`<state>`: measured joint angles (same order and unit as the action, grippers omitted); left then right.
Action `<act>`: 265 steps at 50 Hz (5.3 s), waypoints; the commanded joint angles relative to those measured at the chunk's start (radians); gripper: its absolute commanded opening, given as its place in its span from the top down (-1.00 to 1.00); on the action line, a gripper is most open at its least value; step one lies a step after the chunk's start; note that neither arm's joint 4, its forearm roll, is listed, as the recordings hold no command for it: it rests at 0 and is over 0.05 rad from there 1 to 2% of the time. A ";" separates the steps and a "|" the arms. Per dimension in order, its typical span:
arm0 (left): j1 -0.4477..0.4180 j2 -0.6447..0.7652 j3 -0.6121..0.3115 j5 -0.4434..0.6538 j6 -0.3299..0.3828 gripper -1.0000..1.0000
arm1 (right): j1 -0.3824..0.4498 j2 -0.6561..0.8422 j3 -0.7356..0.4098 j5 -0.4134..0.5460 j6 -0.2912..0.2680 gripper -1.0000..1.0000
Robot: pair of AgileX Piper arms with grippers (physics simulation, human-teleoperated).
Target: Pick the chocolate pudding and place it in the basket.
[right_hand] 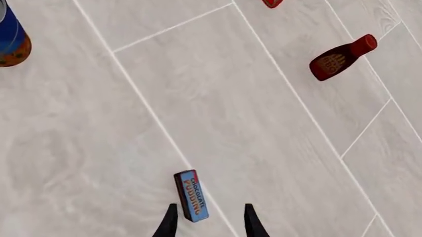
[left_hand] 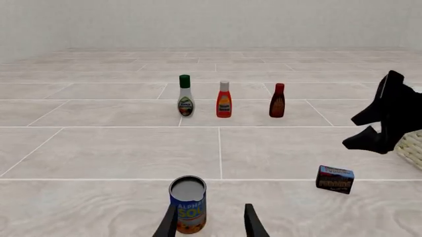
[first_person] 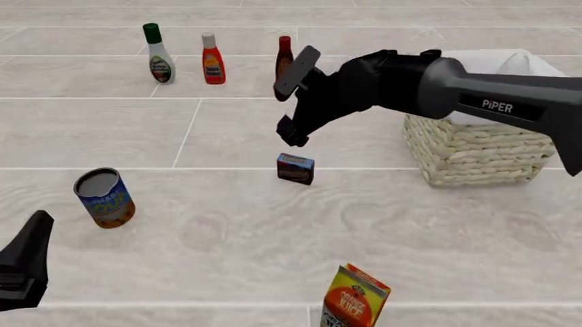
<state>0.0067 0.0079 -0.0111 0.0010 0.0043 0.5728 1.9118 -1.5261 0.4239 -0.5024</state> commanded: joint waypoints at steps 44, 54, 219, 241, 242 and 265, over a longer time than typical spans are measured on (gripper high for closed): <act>-0.007 -0.006 0.003 0.002 0.001 -1.00 | -0.006 0.180 -0.091 -0.001 -0.004 -1.00; -0.007 -0.006 0.003 0.002 0.001 -1.00 | 0.001 0.201 -0.090 -0.003 -0.001 -1.00; -0.007 -0.006 0.003 0.002 0.001 -1.00 | -0.094 -0.413 0.187 0.073 0.020 1.00; -0.007 -0.006 0.003 0.002 0.001 -1.00 | -0.220 -0.481 0.144 0.083 0.039 1.00; -0.007 -0.006 0.003 0.002 0.001 -1.00 | -0.228 -0.482 0.139 0.083 0.039 1.00; -0.007 -0.006 0.003 0.002 0.001 -1.00 | -0.384 -0.442 0.039 0.097 0.048 1.00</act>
<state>0.0065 0.0076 -0.0089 -0.0007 0.0044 0.2521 1.4590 -1.4519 0.5176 -0.4740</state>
